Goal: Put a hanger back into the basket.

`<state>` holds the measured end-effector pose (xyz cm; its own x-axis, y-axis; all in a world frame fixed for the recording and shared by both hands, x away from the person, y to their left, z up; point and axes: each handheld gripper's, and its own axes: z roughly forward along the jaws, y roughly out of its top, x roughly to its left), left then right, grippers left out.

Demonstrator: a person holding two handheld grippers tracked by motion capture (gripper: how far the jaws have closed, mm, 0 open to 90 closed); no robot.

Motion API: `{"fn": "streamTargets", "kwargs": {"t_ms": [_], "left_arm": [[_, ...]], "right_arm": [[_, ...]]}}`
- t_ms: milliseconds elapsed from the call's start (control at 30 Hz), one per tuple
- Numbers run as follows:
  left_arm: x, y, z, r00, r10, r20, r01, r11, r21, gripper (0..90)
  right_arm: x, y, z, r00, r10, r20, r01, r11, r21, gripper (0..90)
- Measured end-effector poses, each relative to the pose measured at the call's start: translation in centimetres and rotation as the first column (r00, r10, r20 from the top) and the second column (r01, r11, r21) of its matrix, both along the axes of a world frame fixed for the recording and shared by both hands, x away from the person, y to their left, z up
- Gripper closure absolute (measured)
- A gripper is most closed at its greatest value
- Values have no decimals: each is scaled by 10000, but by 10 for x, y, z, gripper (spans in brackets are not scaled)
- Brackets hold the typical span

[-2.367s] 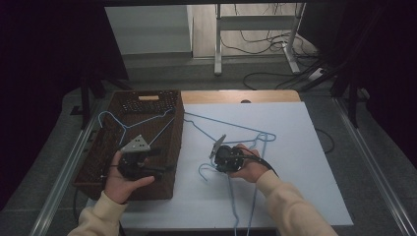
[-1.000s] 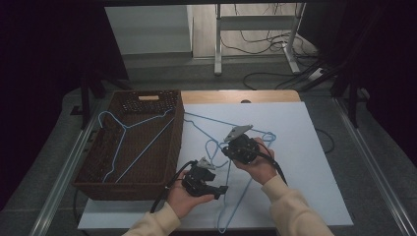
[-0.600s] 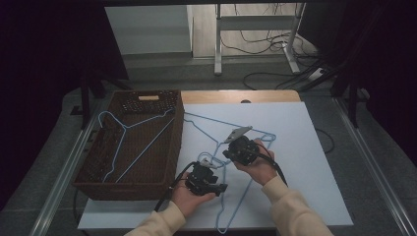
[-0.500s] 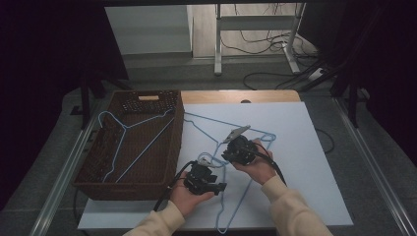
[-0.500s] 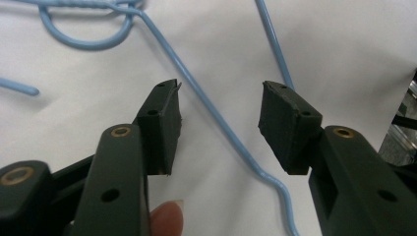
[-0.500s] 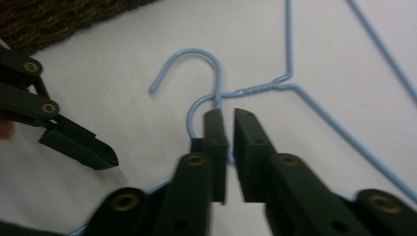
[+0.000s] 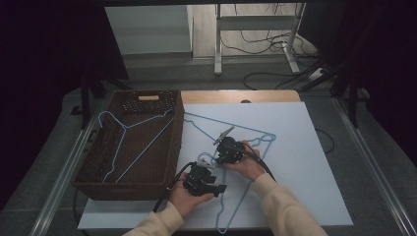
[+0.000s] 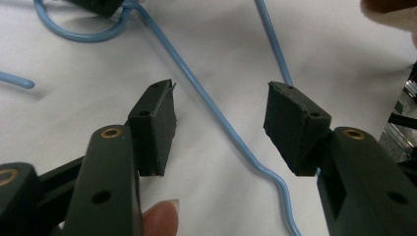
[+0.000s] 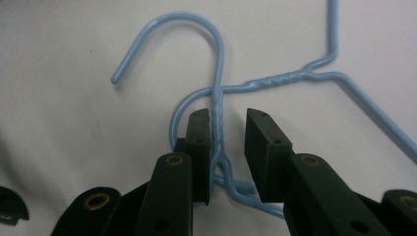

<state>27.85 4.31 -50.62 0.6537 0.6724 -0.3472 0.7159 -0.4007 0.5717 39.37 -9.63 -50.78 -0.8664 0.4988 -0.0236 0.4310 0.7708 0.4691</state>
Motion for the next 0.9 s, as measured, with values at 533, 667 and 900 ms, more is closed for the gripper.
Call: {"fn": "streamTargets", "kwargs": {"t_ms": [533, 667, 900], "left_arm": [[11, -17, -12, 9999, 148, 0, -148, 9999, 72, 688], [14, -15, -8, 9998, 87, -198, -100, 9978, -655, 784], [15, 2, 6, 9988, 250, -427, -318, 9854, -1671, 861]], "right_arm": [[-18, -10, 38, 9937, -666, 899, 574, 9932, 1010, 861], [-26, -20, 54, 9895, -864, 1160, 685, 9863, 1502, 859], [-32, -44, 74, 9853, -1111, 1299, 737, 9618, 2636, 749]]}}
